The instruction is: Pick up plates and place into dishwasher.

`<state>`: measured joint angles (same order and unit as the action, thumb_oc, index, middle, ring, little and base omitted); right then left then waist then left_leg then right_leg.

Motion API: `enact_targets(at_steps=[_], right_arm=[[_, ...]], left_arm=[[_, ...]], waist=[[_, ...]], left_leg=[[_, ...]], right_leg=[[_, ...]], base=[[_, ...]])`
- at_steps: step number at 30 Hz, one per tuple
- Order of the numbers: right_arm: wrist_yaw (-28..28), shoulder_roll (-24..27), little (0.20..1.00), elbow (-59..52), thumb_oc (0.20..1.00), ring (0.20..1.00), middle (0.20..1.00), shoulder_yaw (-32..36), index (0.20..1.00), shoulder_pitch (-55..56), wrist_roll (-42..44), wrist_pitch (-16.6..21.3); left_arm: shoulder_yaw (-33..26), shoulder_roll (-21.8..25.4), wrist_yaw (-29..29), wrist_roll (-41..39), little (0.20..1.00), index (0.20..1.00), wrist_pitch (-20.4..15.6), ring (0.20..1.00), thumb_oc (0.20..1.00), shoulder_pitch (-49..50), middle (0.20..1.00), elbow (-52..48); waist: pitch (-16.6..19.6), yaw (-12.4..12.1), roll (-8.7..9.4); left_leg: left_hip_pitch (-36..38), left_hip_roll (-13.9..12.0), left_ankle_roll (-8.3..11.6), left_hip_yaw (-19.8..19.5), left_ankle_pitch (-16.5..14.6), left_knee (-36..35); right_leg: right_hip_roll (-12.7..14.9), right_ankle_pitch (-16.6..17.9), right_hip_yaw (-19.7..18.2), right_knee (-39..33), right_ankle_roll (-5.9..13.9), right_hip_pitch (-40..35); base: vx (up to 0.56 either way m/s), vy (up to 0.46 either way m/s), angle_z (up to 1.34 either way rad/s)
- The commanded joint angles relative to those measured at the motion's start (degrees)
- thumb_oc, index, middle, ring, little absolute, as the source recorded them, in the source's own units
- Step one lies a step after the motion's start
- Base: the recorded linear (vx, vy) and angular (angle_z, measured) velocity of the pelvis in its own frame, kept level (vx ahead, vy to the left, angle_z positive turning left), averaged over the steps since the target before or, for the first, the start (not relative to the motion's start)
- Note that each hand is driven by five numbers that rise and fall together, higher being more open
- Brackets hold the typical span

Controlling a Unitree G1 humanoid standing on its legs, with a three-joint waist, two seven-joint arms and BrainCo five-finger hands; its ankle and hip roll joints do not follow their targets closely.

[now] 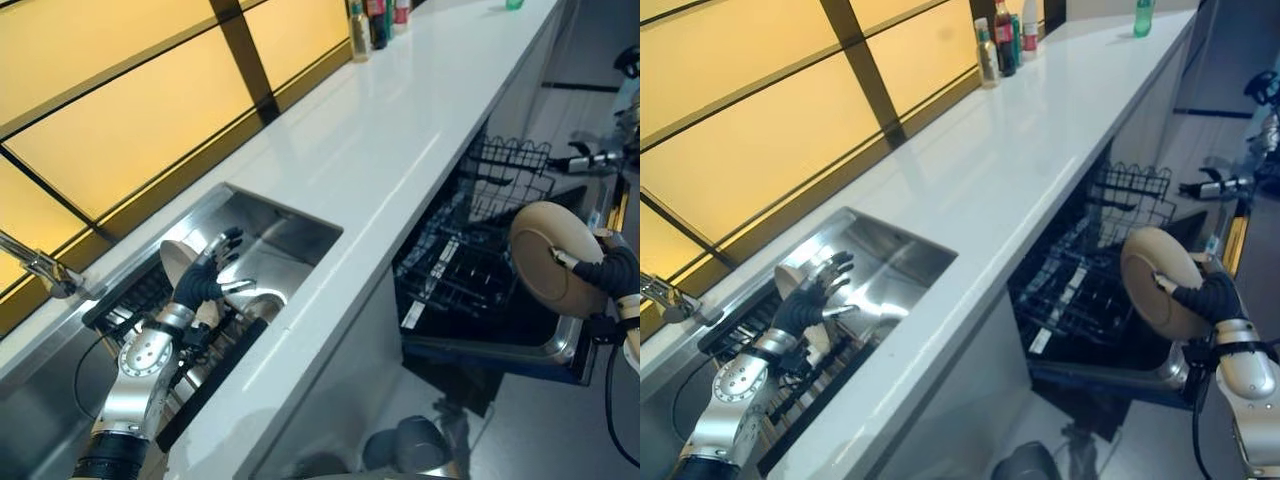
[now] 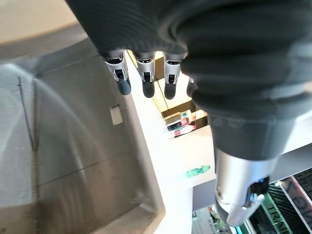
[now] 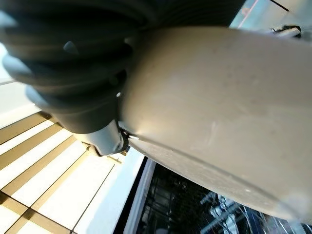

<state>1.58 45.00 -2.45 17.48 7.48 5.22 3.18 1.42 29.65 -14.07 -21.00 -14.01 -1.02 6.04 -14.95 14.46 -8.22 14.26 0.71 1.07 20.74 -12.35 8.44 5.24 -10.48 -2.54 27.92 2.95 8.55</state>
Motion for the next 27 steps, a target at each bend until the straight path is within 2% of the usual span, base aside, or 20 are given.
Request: enact_targets(at_steps=[1, 4, 12, 20, 27], right_arm=[[-0.2, 2.6, 0.2, 0.1, 0.2, 0.2, 0.2, 1.3, 0.2, -3.7, 1.6, 2.6], [-0.8, 2.4, 0.2, -0.4, 0.2, 0.2, 0.2, 1.6, 0.2, -2.9, 0.9, 3.0], [-4.4, 1.0, 0.2, -3.8, 0.2, 0.2, 0.2, 2.8, 0.2, 1.0, 1.0, 2.0], [-3.1, -1.6, 0.2, -4.9, 0.2, 0.2, 0.2, 1.5, 0.2, 1.3, 1.0, 2.9], [-3.8, -3.9, 0.2, -6.1, 0.2, 0.2, 0.2, 1.0, 0.2, 1.9, 0.6, 1.0]], left_arm=[[-0.9, 2.0, 1.1, -0.1, 1.0, 1.0, -3.5, 1.0, 1.0, 2.3, 1.0, -2.5], [-1.7, 2.0, 0.1, -0.2, 1.0, 1.0, -3.6, 1.0, 1.0, 4.1, 1.0, -2.5], [-3.8, 2.5, -4.3, 1.2, 1.0, 1.0, -2.6, 1.0, 1.0, 8.5, 1.0, -1.9], [-5.2, 4.4, -7.9, 2.4, 1.0, 1.0, -0.5, 1.0, 1.0, 9.9, 1.0, -1.9], [-6.5, 5.2, -10.4, 3.7, 1.0, 1.0, 1.4, 1.0, 1.0, 11.4, 1.0, -2.6]], waist=[[2.7, -3.1, 3.34], [3.1, -4.0, 4.13], [5.7, -6.7, 7.66], [6.2, -10.0, 10.6], [6.2, -12.1, 11.85]], left_leg=[[-8.8, 1.4, -5.75, -2.2, -4.5, 12.6], [-8.4, 1.2, -5.66, -2.9, -4.4, 12.7], [-7.5, 0.1, -5.45, -4.0, -4.8, 14.3], [-7.5, -1.0, -5.15, -5.6, -4.9, 16.3], [-8.4, -2.0, -5.11, -6.9, -5.3, 18.7]], right_leg=[[1.8, 7.3, -0.2, -13.4, 4.64, -4.0], [1.5, 7.4, 0.4, -14.1, 4.52, -5.4], [0.4, 7.8, 1.6, -15.8, 4.4, -8.9], [-0.5, 8.4, 2.9, -17.3, 4.69, -11.9], [-0.9, 8.9, 3.8, -17.6, 5.0, -13.5]], base=[[0.13, -0.059, 0.02], [0.15, -0.07, 0.01], [0.16, -0.097, 0.06], [0.12, -0.097, 0.12], [0.12, -0.084, 0.08]])
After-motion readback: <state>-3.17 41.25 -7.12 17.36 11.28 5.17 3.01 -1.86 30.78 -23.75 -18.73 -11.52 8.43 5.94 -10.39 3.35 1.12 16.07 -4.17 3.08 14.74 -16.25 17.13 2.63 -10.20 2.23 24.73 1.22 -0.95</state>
